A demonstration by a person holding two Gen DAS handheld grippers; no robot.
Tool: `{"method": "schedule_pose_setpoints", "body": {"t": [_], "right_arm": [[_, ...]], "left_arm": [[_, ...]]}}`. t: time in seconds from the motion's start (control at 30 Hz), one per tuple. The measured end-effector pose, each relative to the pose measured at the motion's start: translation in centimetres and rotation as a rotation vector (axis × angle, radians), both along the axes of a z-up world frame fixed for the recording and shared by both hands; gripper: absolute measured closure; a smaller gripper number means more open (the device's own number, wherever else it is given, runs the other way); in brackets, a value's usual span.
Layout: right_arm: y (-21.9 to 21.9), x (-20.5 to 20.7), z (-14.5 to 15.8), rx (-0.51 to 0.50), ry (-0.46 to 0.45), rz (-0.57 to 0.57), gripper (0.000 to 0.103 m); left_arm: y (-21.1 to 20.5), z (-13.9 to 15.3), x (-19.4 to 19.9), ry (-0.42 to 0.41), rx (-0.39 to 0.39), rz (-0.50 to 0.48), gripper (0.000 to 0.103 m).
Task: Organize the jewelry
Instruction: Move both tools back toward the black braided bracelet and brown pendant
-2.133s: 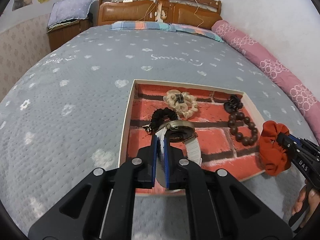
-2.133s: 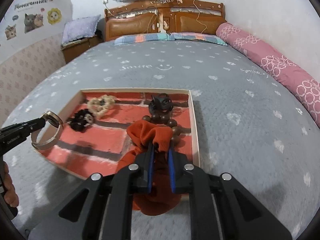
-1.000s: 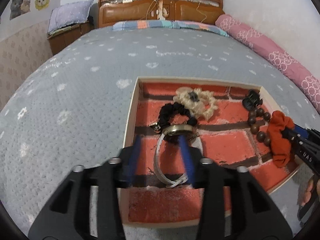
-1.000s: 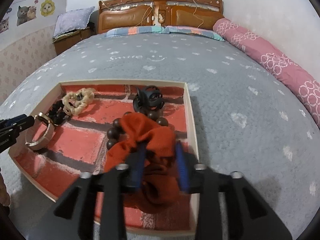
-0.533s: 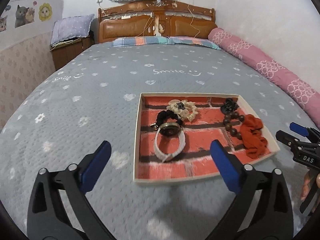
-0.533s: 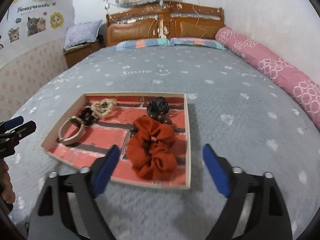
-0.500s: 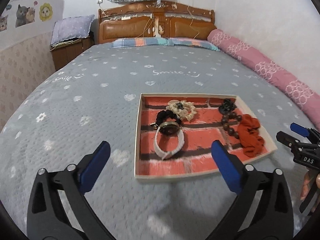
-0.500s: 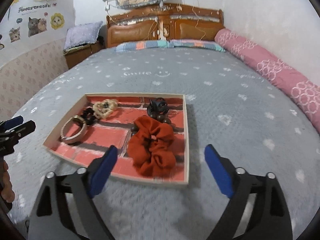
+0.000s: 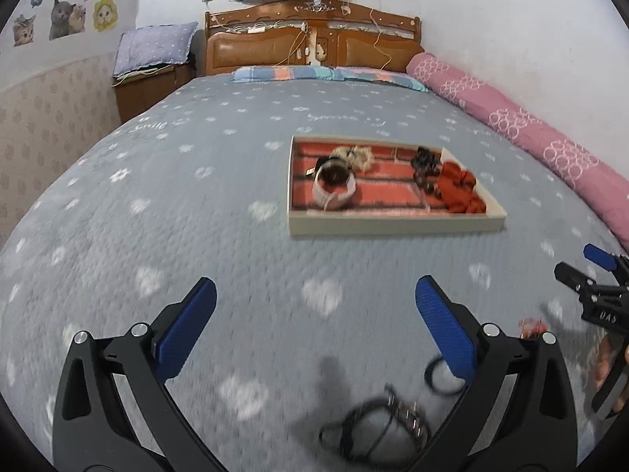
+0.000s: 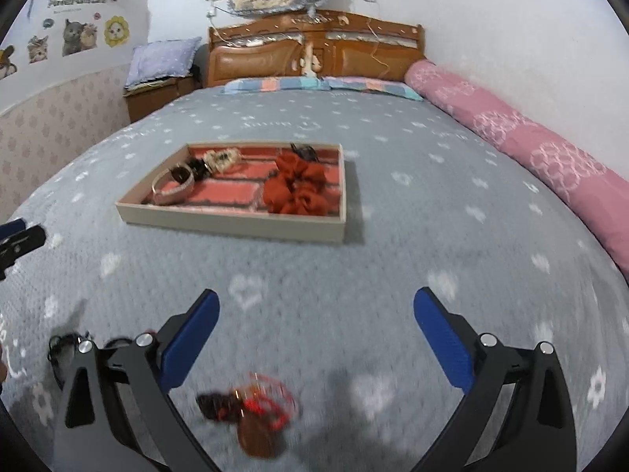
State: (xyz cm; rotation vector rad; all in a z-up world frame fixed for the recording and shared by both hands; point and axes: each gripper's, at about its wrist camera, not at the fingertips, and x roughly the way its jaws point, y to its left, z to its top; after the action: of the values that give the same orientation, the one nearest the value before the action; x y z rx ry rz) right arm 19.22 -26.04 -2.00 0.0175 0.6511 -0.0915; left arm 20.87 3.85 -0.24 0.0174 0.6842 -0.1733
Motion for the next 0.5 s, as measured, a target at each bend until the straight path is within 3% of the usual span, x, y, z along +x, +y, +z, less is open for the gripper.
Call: {"method": "schedule_pose_setpoints", "body": {"t": [0.33, 0.5], "right_arm": [[0.0, -4.2, -2.5, 0.062, 0.036, -0.044, 0.008], [0.9, -5.1, -3.8, 0.044, 0.081, -0.007, 0.022]], "left_arm": [[1.7, -4.0, -3.6, 0.107, -0.053, 0.038, 0.005], [2.0, -5.7, -4.2, 0.145, -0.060, 0.048, 0.005]]}}
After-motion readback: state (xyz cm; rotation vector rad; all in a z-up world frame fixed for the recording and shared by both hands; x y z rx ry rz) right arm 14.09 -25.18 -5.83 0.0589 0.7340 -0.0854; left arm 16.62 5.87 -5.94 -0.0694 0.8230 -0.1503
